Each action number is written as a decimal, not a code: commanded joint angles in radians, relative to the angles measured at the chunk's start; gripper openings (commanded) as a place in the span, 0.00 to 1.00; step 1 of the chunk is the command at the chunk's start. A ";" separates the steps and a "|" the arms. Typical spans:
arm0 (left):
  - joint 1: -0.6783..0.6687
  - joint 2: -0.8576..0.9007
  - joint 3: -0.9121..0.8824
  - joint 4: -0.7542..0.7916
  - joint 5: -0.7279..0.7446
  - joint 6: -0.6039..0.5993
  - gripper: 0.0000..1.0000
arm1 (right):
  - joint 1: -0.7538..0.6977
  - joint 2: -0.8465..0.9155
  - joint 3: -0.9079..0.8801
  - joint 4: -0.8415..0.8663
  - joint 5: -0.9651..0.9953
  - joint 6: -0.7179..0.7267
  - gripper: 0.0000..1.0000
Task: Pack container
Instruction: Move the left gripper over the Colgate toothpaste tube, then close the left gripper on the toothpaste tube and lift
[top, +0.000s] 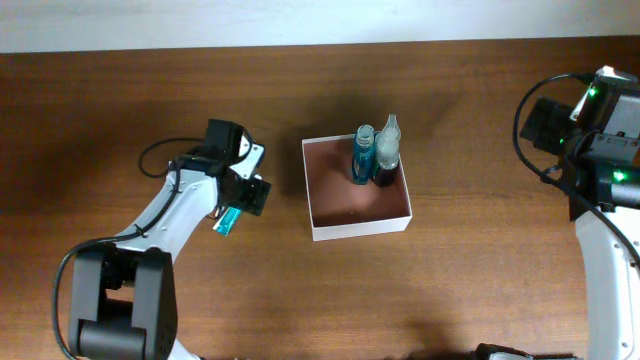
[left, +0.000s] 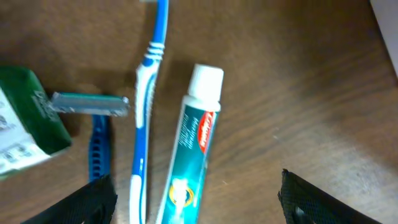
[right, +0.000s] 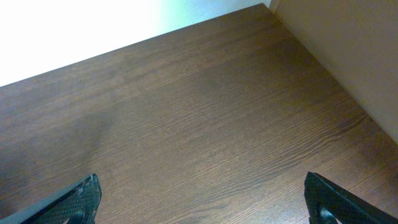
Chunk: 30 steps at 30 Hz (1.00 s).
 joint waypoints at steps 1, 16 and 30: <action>0.002 0.044 0.016 0.038 0.027 0.010 0.77 | -0.006 -0.010 0.015 0.003 -0.001 0.005 0.99; 0.002 0.111 0.016 -0.009 0.027 0.009 0.28 | -0.006 -0.010 0.015 0.003 -0.001 0.005 0.99; -0.001 0.032 0.165 -0.147 0.050 0.009 0.11 | -0.006 -0.010 0.015 0.003 -0.001 0.005 0.99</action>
